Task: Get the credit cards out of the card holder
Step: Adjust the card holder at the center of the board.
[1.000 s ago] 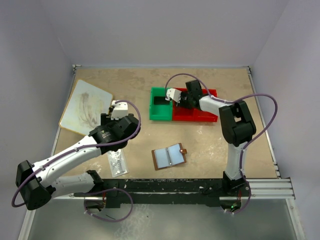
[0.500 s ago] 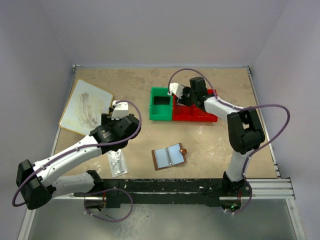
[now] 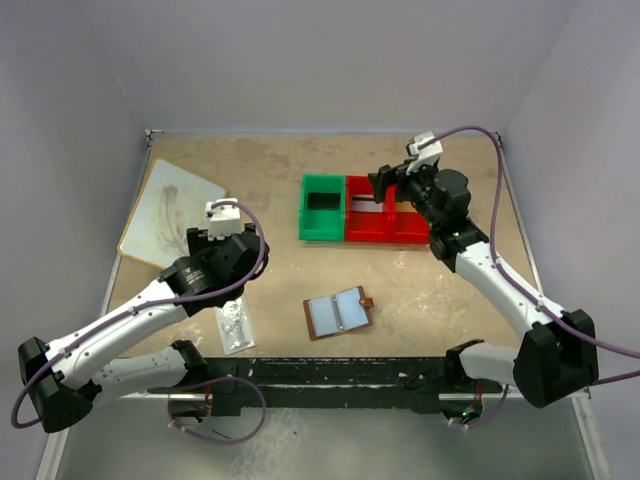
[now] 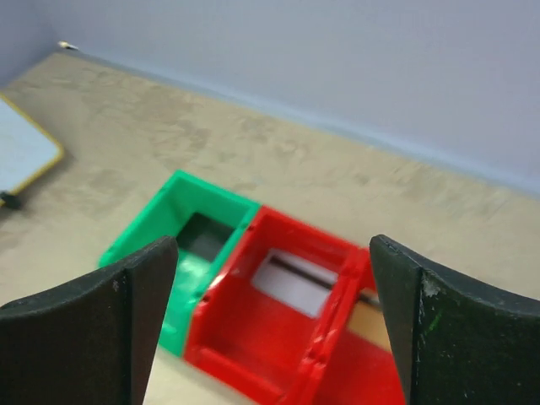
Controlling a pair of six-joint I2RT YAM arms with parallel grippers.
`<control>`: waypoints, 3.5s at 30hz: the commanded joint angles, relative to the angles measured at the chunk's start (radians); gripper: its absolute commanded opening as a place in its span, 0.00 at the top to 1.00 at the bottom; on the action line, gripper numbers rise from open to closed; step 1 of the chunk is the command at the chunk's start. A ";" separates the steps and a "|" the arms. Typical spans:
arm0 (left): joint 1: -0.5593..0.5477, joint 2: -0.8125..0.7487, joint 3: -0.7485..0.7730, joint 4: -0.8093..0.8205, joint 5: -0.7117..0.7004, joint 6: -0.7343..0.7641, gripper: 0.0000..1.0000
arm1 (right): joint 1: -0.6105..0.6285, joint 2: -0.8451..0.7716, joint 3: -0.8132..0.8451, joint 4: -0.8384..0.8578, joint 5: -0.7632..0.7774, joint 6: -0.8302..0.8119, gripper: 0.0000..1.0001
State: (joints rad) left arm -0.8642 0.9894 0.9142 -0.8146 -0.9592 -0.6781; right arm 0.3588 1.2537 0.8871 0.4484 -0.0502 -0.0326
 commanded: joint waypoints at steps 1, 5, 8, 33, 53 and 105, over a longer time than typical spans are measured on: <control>0.003 -0.029 0.025 -0.012 -0.070 -0.036 0.18 | -0.003 -0.037 -0.036 -0.160 -0.068 0.333 0.00; 0.002 -0.014 0.019 0.003 -0.042 -0.021 0.14 | 0.008 -0.130 -0.159 -0.103 -0.180 0.460 0.00; 0.004 0.011 0.023 -0.008 -0.041 -0.033 0.13 | 0.096 -0.171 -0.184 -0.177 -0.064 0.508 0.00; 0.271 -0.064 -0.003 0.044 -0.010 -0.052 0.13 | 0.878 0.206 -0.029 -0.679 0.570 1.031 0.29; 0.269 -0.034 0.007 0.032 0.002 -0.041 0.13 | 0.881 0.346 0.053 -0.728 0.553 1.035 0.34; 0.269 0.008 0.006 0.040 0.037 -0.018 0.16 | 0.715 0.256 -0.185 -0.413 0.285 1.043 0.37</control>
State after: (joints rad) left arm -0.5976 0.9936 0.9115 -0.7933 -0.9195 -0.7132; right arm 1.0779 1.4967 0.6975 0.0269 0.2516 1.0042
